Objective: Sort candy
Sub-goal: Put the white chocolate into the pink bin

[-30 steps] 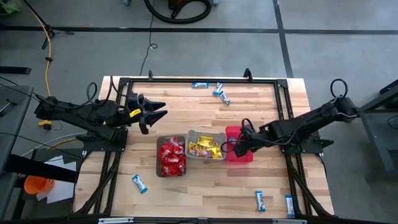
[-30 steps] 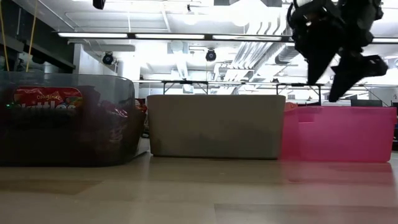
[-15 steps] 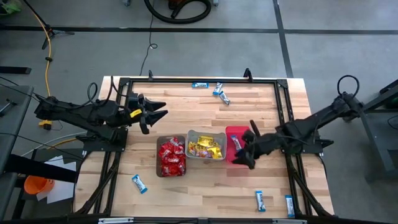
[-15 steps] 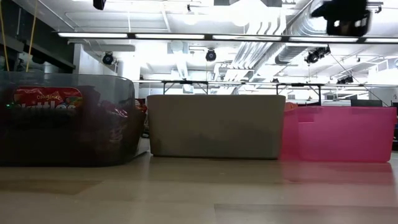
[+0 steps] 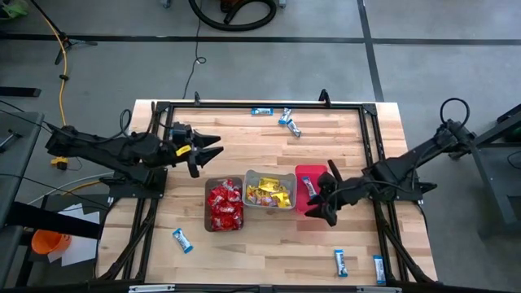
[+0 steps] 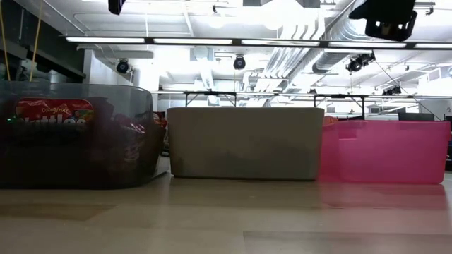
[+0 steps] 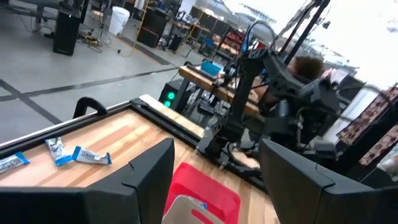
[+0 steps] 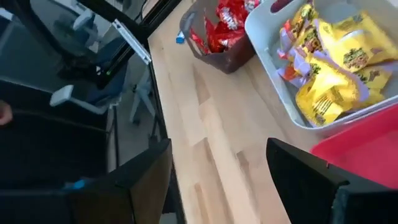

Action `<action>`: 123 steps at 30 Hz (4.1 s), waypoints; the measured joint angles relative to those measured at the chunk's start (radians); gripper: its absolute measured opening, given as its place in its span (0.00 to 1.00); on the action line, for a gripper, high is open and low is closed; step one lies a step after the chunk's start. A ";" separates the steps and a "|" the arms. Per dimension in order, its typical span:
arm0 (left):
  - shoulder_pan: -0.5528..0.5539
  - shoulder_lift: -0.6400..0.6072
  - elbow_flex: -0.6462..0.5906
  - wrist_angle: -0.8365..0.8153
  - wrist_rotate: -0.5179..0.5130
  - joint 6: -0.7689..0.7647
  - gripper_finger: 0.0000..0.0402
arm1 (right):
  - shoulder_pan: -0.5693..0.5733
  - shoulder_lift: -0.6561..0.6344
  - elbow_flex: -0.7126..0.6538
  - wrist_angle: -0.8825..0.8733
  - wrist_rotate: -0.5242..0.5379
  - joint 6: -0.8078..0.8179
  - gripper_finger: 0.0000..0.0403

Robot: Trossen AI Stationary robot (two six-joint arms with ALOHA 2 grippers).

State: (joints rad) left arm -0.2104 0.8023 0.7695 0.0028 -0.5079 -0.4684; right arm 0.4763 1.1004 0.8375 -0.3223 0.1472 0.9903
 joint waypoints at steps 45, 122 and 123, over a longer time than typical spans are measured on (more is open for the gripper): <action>0.002 0.297 -0.004 0.202 0.134 0.077 0.55 | 0.413 0.589 0.001 -0.044 -0.359 1.234 0.39; -0.002 0.050 0.037 0.132 0.120 0.226 0.55 | -0.219 0.166 0.196 -0.095 0.250 -0.198 0.58; -0.002 0.050 0.037 0.114 0.122 0.228 0.55 | -0.232 0.166 0.196 -0.042 0.262 -0.244 0.58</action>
State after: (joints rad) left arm -0.2123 0.8527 0.8068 0.1171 -0.3856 -0.2406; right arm 0.2441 1.2663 1.0336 -0.3643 0.4095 0.7463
